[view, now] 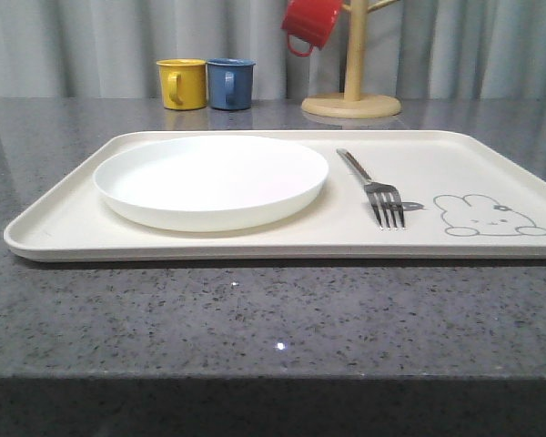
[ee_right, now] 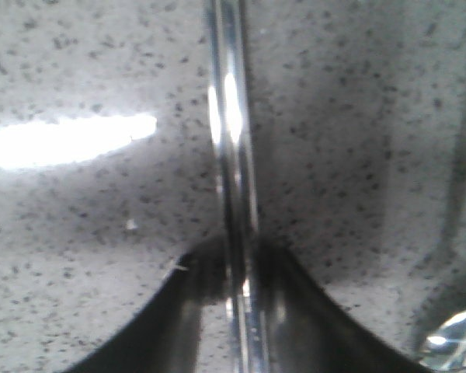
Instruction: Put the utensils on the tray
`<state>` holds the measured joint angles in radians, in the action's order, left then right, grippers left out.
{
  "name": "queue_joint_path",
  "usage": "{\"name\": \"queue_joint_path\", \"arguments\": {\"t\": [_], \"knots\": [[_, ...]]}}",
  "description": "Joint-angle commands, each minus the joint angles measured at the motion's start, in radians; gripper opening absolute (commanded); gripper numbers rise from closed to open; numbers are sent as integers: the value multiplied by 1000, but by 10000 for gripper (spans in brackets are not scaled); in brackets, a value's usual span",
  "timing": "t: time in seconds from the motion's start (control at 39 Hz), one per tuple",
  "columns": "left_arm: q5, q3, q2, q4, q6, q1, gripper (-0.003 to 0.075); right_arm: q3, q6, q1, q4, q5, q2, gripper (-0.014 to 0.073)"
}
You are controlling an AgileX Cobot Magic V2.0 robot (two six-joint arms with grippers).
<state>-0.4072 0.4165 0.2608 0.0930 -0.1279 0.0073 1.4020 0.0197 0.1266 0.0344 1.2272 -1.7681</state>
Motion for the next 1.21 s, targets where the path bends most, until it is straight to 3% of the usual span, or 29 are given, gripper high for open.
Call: {"name": "queue_joint_path", "arguments": {"t": [0.0, 0.13, 0.36, 0.51, 0.79, 1.18], "knots": [[81, 29, 10, 2, 1, -5, -18, 18, -13, 4, -5, 101, 32, 69], [81, 29, 10, 2, 1, -5, -18, 19, -13, 4, -5, 104, 35, 5], [81, 29, 10, 2, 1, -5, -18, 47, -10, 4, -5, 108, 93, 6], [81, 29, 10, 2, 1, -5, -18, 83, 71, -29, -7, 110, 162, 6], [81, 29, 10, 2, 1, -5, -18, 145, 171, -210, -34, 110, 201, 6], [81, 29, 10, 2, 1, -5, -18, 220, 310, -466, -62, 109, 78, 6]]}}
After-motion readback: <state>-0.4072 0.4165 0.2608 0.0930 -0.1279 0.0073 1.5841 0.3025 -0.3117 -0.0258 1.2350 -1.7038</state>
